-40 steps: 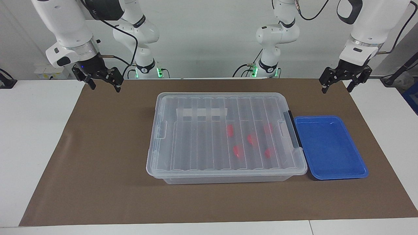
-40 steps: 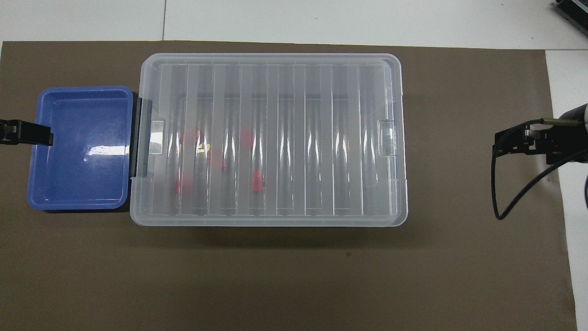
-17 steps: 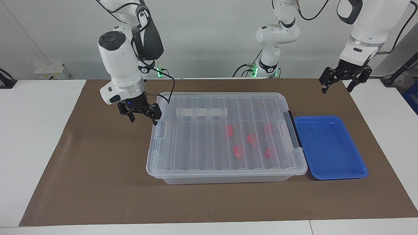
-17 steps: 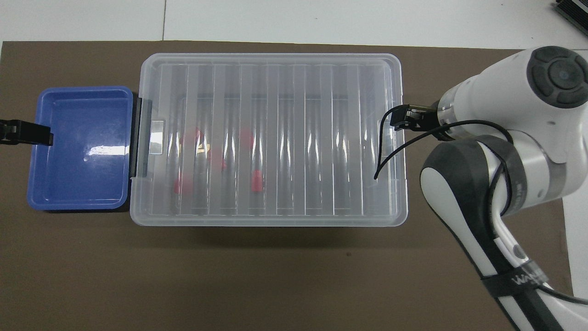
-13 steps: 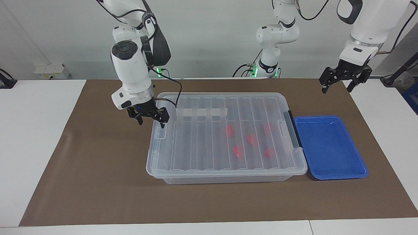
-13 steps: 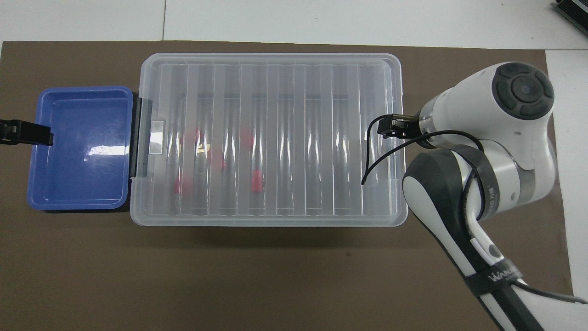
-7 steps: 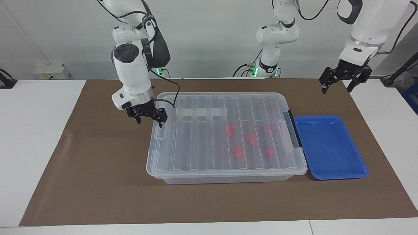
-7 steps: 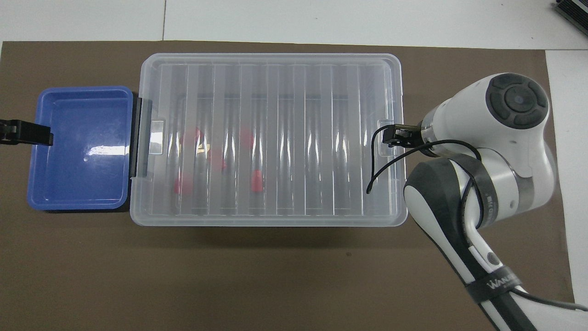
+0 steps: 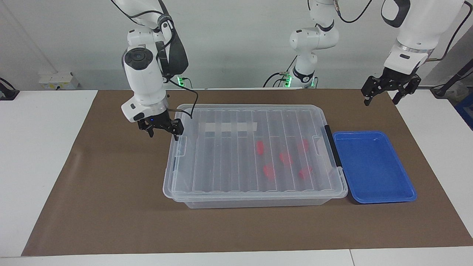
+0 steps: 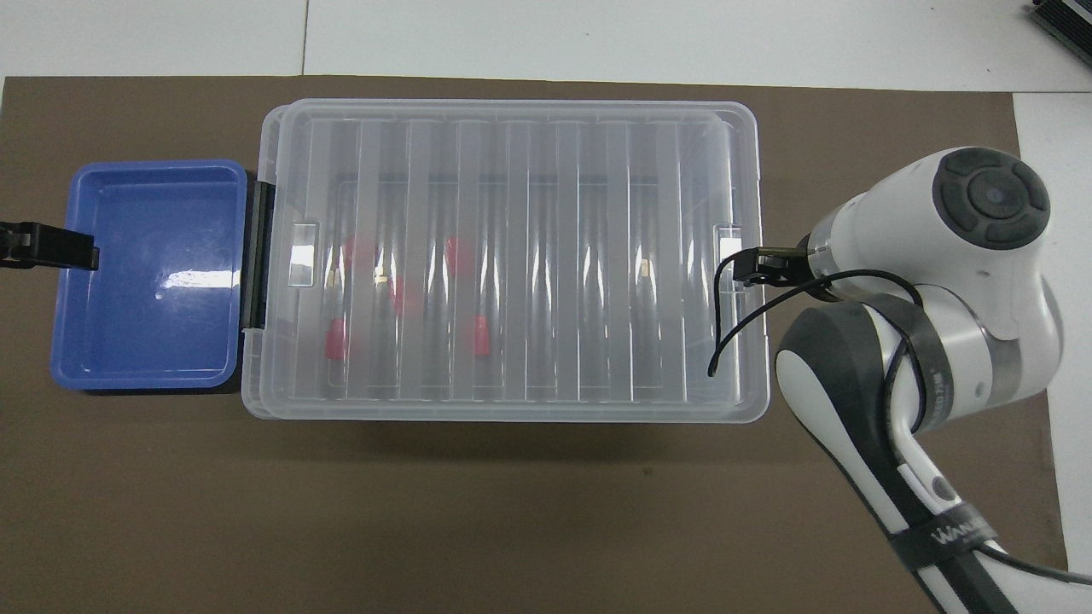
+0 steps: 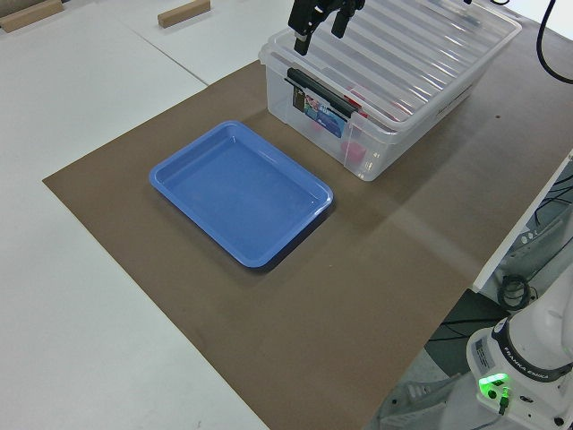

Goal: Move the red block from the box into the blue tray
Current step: 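Slide the clear lid away from the blue tray with the right gripper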

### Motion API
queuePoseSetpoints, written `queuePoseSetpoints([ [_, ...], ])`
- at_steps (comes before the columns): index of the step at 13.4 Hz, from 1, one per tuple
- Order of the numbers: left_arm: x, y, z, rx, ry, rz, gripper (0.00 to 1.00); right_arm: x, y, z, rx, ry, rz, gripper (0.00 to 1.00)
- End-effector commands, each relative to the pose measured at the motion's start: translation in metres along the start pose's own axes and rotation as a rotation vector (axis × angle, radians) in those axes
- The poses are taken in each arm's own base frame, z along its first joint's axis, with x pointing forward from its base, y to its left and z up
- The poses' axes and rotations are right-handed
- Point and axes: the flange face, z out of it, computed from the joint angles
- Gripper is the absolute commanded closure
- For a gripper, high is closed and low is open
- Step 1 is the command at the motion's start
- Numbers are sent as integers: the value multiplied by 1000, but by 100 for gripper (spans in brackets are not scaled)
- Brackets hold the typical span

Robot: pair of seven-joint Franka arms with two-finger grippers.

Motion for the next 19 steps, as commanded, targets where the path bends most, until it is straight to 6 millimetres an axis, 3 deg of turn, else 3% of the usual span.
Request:
queuePoseSetpoints([
  [1,-9,-2,-2,-11,-3,-6,0,-3,30,1,-15,-17,-79,0],
  [8,-9,-2,-2,-12,-3,-6,0,11,95,5,-13,-27,-263,0],
  [15,-9,-2,-2,-11,-3,-6,0,15,124,6,-12,-26,-307,0],
  [19,-9,-2,-2,-12,-3,-6,0,18,160,8,-11,-21,-337,0],
])
